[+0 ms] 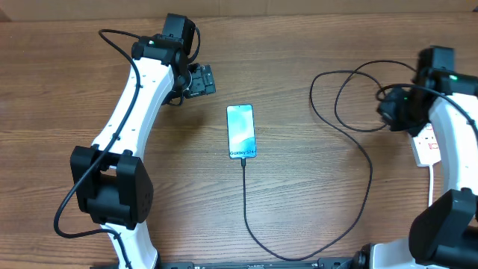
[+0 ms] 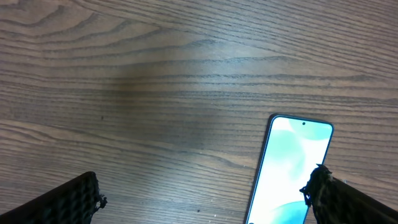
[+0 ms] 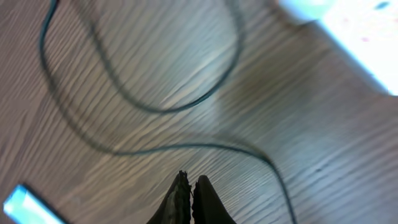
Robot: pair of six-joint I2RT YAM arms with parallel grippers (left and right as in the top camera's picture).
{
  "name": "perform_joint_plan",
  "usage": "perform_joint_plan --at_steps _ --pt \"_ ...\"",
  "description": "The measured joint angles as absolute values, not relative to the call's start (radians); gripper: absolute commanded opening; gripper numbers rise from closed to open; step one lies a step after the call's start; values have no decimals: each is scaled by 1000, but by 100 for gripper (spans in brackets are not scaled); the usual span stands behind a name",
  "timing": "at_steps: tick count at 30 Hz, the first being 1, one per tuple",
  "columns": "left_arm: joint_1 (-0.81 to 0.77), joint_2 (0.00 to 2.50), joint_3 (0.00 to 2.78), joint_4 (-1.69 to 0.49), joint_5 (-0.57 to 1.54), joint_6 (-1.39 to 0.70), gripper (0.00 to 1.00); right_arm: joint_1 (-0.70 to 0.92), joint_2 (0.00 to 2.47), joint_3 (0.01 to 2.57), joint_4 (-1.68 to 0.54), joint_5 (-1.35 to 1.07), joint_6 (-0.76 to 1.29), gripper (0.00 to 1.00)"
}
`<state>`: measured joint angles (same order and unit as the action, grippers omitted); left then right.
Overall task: Plug charger to phone and switch on socket
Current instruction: 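Move the right gripper over to the white power strip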
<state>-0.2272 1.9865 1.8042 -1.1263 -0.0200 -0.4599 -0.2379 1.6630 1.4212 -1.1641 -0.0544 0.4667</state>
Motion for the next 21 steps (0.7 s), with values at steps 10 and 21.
perform_joint_plan --at_steps 10,21 --pt "-227 1987 1804 -1126 -20 -460 99 -343 1663 1421 -1160 84 644 6" --pt "-227 1987 1804 -1127 -20 -460 100 -346 1663 1420 -1032 268 744 17"
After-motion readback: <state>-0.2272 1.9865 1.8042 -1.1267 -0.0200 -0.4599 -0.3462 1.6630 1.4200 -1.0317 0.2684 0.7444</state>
